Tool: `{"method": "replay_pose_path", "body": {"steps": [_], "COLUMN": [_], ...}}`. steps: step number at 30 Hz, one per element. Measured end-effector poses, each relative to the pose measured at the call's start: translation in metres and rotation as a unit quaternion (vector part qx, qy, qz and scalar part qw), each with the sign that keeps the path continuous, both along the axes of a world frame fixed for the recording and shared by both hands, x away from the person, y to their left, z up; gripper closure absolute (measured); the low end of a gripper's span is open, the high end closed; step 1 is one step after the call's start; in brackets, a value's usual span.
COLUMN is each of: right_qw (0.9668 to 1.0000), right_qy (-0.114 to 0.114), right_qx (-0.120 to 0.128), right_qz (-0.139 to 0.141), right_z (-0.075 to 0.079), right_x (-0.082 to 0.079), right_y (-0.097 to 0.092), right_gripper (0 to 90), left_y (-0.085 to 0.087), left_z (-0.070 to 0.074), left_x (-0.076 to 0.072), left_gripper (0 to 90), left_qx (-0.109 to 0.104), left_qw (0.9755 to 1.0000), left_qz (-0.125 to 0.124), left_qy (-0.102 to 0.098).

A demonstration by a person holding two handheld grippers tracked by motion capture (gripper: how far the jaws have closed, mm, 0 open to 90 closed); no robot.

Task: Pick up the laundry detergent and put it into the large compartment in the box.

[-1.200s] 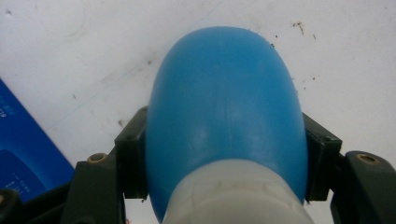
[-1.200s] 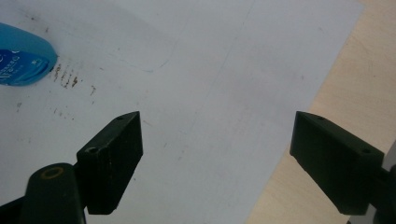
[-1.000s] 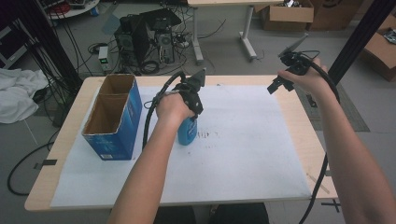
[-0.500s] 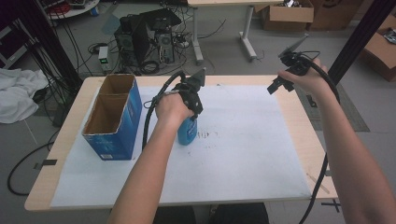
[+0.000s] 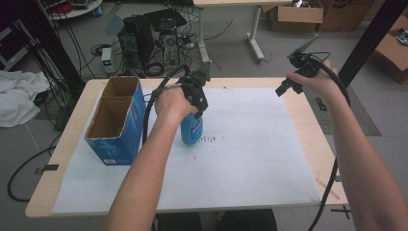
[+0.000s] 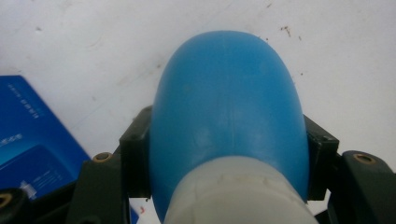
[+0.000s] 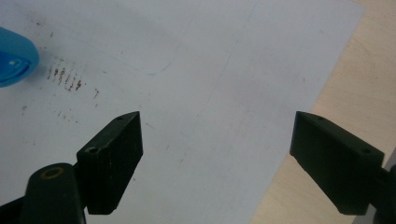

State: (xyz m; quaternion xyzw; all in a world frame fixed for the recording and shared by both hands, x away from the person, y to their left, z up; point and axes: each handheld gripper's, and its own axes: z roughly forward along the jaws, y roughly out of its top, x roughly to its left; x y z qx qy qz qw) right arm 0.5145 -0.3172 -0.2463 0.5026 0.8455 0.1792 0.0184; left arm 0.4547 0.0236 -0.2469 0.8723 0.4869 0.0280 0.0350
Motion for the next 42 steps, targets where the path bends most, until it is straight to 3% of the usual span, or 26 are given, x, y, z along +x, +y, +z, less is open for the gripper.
{"method": "replay_pose_path", "body": {"steps": [10, 15, 19, 23, 29, 39, 42], "right_qw": [1.0, 1.0, 1.0, 1.0, 1.0, 1.0, 1.0], "right_qy": [-0.002, -0.002, -0.002, -0.004, -0.006, -0.004, -0.004], "right_qx": [0.004, 0.002, 0.001, 0.0, -0.002, -0.003, -0.003], "right_qz": [-0.002, -0.003, -0.001, 0.001, -0.002, -0.006, -0.008], "right_z": [0.003, 0.004, 0.005, 0.007, 0.009, 0.009, 0.009], "right_x": [0.0, 0.0, 0.0, -0.001, -0.001, -0.001, 0.0], "right_y": [-0.001, -0.001, 0.0, 0.001, -0.001, -0.004, -0.003], "right_gripper": [17.5, 17.5, 17.5, 17.5, 17.5, 17.5, 17.5], "left_y": [0.035, 0.061, 0.081, 0.105, 0.142, 0.194, 0.204], "left_z": [0.07, 0.104, 0.121, 0.131, 0.137, 0.133, 0.129], "left_x": [-0.003, -0.006, -0.009, -0.012, -0.016, -0.026, -0.028], "left_gripper": [38.1, 38.1, 38.1, 38.1, 38.1, 38.1, 38.1], "left_qx": [-0.009, -0.02, -0.015, -0.013, -0.009, 0.005, 0.014], "left_qw": [0.9987, 0.9953, 0.9918, 0.9873, 0.9809, 0.9679, 0.9655], "left_qz": [0.042, 0.086, 0.117, 0.147, 0.187, 0.245, 0.255], "left_qy": [-0.025, -0.04, -0.051, -0.058, -0.054, -0.056, -0.052]}}
